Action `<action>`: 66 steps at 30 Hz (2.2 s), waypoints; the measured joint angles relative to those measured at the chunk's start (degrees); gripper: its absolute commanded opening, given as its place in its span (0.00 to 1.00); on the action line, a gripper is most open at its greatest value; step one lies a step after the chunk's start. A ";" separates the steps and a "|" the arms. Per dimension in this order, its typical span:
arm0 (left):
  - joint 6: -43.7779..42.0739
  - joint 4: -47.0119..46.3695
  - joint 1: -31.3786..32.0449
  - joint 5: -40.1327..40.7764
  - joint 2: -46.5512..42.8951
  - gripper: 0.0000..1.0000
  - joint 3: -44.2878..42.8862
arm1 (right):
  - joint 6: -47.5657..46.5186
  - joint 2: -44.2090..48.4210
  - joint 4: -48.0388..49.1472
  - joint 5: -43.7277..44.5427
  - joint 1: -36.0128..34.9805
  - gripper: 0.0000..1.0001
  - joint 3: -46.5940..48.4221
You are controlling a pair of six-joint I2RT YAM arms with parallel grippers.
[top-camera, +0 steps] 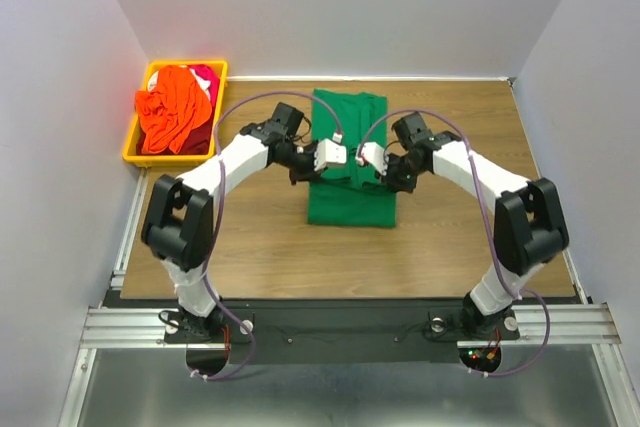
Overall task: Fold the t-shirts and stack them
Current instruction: Fold the tshirt
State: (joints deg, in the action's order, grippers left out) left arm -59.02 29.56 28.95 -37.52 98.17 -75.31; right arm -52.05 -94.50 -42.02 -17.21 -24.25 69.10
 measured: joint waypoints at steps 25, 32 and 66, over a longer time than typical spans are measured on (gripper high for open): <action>5.66 -5.57 -10.56 3.43 24.85 0.54 -27.41 | 1.42 -26.93 0.57 0.15 10.05 0.67 31.63; 7.41 -8.74 -10.75 2.69 9.57 0.53 -9.70 | 4.52 -11.28 0.55 -2.45 9.90 0.50 17.64; 3.93 -19.17 5.09 11.80 5.70 0.00 12.87 | 9.92 -8.17 17.27 1.66 0.87 0.01 -5.27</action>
State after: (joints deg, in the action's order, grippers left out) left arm -55.09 10.39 34.04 -25.71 103.88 -62.43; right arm -42.13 -102.67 -24.75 -15.55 -23.38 63.83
